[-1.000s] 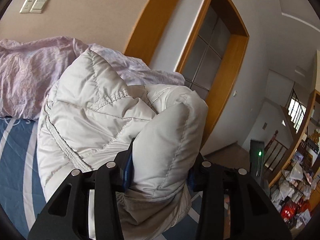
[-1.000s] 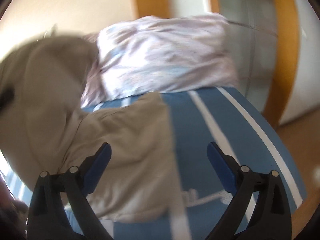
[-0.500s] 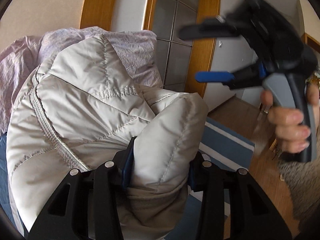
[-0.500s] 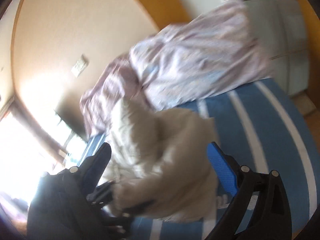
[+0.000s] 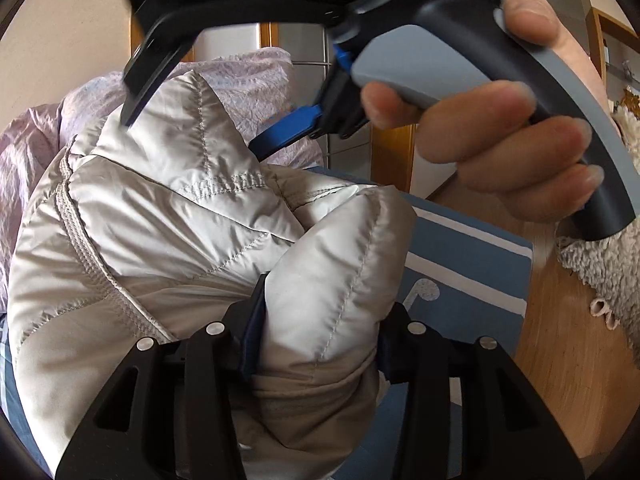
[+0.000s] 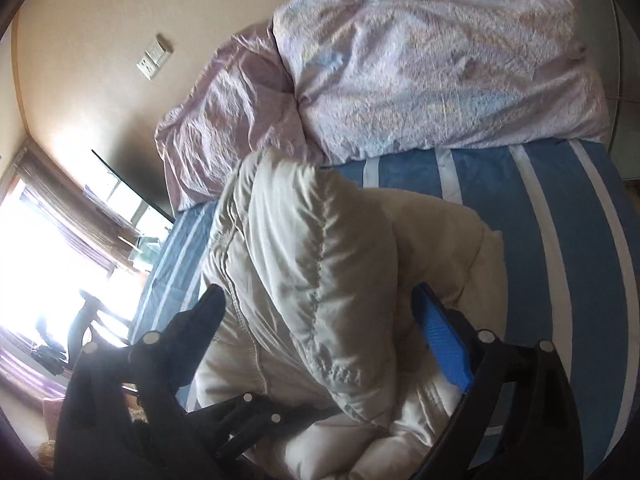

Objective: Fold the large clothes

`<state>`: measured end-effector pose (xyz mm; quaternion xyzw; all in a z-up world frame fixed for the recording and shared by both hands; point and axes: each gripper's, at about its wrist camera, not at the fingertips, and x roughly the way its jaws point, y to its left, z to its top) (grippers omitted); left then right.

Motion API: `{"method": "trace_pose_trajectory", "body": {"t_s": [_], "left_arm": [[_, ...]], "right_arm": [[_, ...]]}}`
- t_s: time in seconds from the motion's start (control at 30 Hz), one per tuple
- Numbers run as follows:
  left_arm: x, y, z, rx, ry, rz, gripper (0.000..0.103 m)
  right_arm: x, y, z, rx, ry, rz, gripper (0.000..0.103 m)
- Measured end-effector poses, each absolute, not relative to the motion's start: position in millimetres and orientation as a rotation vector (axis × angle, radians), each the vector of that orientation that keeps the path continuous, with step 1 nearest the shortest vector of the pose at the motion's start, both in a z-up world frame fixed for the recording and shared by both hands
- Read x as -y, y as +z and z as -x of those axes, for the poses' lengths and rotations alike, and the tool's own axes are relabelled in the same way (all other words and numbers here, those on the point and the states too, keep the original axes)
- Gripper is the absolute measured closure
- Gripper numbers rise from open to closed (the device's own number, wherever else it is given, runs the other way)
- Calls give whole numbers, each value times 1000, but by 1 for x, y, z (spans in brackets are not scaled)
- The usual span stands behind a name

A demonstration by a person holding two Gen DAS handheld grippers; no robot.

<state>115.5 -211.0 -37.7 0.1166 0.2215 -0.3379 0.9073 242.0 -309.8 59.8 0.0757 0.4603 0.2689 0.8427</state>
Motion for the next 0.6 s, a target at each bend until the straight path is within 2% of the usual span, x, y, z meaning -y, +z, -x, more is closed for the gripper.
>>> {"method": "trace_pose_trajectory", "body": {"t_s": [0.07, 0.13, 0.2, 0.23, 0.27, 0.3, 0.4, 0.5, 0.6], "left_arm": [[214, -40, -114, -456, -694, -263, 56], [217, -43, -112, -454, -692, -284, 54], [222, -45, -111, -456, -692, -296, 53], [224, -45, -111, -456, -692, -301, 52], [226, -46, -110, -454, -692, -311, 52], [227, -46, -108, -451, -692, -323, 52], [223, -39, -99, -446, -703, -360, 52], [200, -20, -85, -462, -752, -323, 51], [157, 11, -83, -489, -798, -188, 40]], "right_arm": [[308, 54, -242, -983, 558, -133, 17], [309, 49, -242, -998, 539, -115, 25], [316, 43, -244, -1008, 508, -116, 52], [320, 43, -245, -1007, 507, -126, 59], [328, 39, -246, -1007, 514, -160, 71], [332, 37, -249, -1011, 512, -181, 76], [342, 28, -255, -1022, 516, -225, 82], [345, 23, -258, -1007, 492, -217, 83], [354, 18, -260, -998, 489, -239, 83]]}}
